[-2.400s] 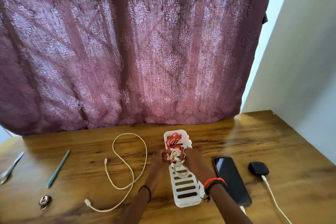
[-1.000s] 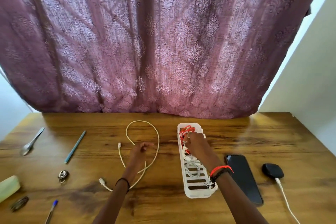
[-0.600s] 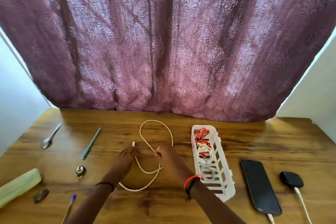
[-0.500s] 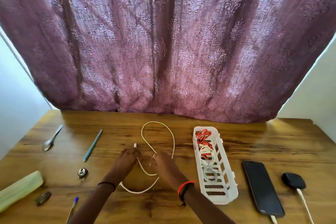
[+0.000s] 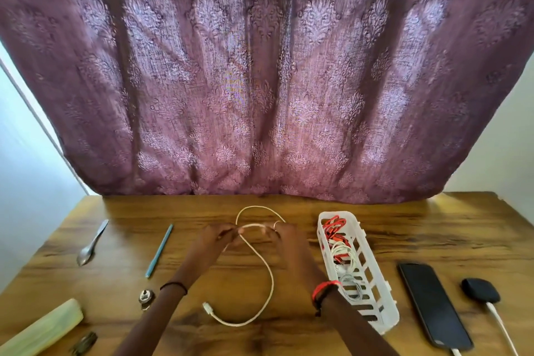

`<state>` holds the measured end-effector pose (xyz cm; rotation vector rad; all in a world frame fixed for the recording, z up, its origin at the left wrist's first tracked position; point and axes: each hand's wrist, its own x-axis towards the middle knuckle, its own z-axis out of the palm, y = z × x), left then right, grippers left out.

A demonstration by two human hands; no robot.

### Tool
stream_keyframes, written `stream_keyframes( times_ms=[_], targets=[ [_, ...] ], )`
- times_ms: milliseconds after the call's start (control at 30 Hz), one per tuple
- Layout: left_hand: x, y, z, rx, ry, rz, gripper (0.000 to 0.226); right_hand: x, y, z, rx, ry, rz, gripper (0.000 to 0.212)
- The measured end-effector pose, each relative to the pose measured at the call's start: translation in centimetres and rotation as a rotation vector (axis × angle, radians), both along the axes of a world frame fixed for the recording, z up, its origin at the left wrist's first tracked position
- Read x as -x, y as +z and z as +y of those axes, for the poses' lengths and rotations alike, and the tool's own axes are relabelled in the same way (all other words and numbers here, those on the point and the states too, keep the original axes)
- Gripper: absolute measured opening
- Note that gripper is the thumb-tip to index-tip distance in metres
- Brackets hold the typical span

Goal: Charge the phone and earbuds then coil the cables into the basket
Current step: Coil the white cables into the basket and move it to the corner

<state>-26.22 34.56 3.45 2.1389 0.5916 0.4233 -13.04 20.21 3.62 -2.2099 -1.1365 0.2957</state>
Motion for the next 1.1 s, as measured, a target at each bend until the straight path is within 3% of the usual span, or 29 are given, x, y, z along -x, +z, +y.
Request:
stream_keyframes(
  times_ms=[100, 300, 467, 567, 733, 867, 1100],
  targets=[
    [-0.6, 2.5, -0.8, 0.289, 0.057, -0.085, 0.03, -1.1, 2.5, 0.2, -0.158, -0.05, 0.021, 0.03],
    [-1.7, 5.4, -1.8, 1.132, -0.055, -0.3, 0.032, -1.7, 6.5, 1.0, -0.469, -0.101, 0.17, 0.024],
    [-2.5, 8.9, -3.6, 1.43, -0.251, -0.461, 0.028, -0.9, 8.7, 1.5, -0.711, -0.152, 0.353, 0.006],
    [-3.3, 10.2, -3.2, 1.463, -0.297, -0.585, 0.024, -0.3, 9.6, 1.4, -0.812, -0.13, 0.393, 0.007],
    [-4.2, 13.6, -2.1, 1.335, -0.262, -0.746, 0.017, -0.4, 8.8, 1.3, -0.851, -0.129, 0.447, 0.013],
    [-4.2, 15.9, -0.6, 1.347, -0.258, -0.89, 0.027, -1.2, 8.6, 0.5, -0.899, -0.139, 0.549, 0.015],
    [-4.6, 17.0, -0.2, 1.285, -0.264, -0.934, 0.026, -1.0, 9.5, 0.0, -0.767, -0.156, 0.274, 0.017]
  ],
)
